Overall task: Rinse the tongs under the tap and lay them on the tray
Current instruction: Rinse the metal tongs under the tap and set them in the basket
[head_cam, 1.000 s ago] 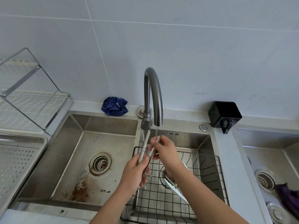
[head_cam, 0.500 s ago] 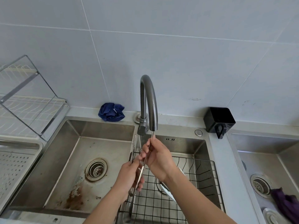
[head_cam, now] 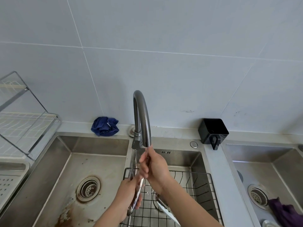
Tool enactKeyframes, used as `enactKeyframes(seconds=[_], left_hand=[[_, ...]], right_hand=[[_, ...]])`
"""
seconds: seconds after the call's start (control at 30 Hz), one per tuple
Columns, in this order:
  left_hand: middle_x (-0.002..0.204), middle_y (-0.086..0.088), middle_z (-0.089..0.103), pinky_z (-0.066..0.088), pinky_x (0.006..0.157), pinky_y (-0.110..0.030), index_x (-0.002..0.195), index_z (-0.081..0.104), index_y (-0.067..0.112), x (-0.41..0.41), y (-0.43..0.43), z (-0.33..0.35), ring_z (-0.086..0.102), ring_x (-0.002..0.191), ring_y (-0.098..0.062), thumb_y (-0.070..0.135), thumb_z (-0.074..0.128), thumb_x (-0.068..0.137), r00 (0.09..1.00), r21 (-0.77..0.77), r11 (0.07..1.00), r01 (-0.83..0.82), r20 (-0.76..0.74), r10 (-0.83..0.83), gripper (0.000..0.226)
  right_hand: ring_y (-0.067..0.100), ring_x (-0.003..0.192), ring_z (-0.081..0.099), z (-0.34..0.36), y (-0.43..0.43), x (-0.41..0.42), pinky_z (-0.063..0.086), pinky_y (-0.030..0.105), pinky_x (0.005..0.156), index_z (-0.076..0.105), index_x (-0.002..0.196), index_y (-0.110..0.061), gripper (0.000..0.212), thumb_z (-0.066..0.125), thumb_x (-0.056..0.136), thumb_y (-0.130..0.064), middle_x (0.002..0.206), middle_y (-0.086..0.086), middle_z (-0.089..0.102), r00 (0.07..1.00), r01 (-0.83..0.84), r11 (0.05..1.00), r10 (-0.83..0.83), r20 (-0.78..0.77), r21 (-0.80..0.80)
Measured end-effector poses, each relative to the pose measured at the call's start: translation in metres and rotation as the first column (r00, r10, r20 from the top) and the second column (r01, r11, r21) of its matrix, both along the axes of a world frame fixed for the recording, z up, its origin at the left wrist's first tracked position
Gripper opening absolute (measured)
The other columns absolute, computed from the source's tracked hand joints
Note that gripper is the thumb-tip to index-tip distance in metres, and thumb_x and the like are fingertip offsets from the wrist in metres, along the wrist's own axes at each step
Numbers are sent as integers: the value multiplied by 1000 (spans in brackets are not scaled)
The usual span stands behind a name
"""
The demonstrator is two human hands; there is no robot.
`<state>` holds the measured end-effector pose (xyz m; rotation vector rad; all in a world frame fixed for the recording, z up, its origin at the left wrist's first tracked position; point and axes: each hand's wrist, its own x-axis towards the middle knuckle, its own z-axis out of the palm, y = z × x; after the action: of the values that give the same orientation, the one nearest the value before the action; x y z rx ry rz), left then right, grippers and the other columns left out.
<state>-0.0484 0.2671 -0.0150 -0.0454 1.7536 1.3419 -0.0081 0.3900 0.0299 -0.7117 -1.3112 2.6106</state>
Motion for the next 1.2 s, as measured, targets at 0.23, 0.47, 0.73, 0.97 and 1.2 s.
enactKeyframes(seconds=[0.23, 0.47, 0.73, 0.97, 1.2], left_hand=[[46, -16, 49, 34, 34, -21, 54, 54, 2, 6, 12, 4, 43, 31, -22, 25, 35, 106, 998, -5, 999, -43, 44, 43, 60], [49, -10, 49, 35, 33, -23, 75, 49, 4, 11, 15, -1, 43, 29, -22, 23, 34, 105, 990, 64, 989, -130, 62, 126, 39], [46, -5, 50, 32, 32, -22, 91, 57, 6, 9, 12, 1, 45, 29, -23, 35, 37, 104, 998, 83, 995, -49, -32, 51, 38], [52, -8, 53, 35, 34, -24, 85, 61, 11, 18, 13, 1, 46, 33, -23, 49, 40, 102, 989, 176, 974, -140, -16, 145, 47], [64, -5, 66, 42, 37, -28, 96, 70, 30, 19, 18, 5, 50, 39, -23, 45, 46, 104, 969, 245, 958, -148, -159, 190, 30]], right_hand=[[20, 57, 48, 0, -10, 1, 50, 35, 58, 70, 104, -4, 17, 61, 101, -19, 69, 9, 54, 992, -43, 994, 30, -122, -104], [21, 51, 46, 2, -7, -1, 49, 34, 53, 71, 87, -5, 44, 50, 106, -38, 63, 12, 53, 997, -31, 992, 22, -76, -122], [20, 45, 37, 3, -6, -2, 42, 30, 44, 67, 77, -10, 47, 48, 106, -42, 58, 7, 43, 998, 29, 1000, -30, -47, -10], [22, 65, 55, 5, -5, 5, 52, 34, 65, 71, 95, -4, 17, 60, 100, -16, 74, 13, 61, 992, -15, 1000, 18, -123, 25], [22, 86, 72, -2, -13, 17, 60, 35, 80, 68, 114, -26, 19, 62, 100, -14, 92, 10, 76, 996, 69, 852, -85, 7, 519]])
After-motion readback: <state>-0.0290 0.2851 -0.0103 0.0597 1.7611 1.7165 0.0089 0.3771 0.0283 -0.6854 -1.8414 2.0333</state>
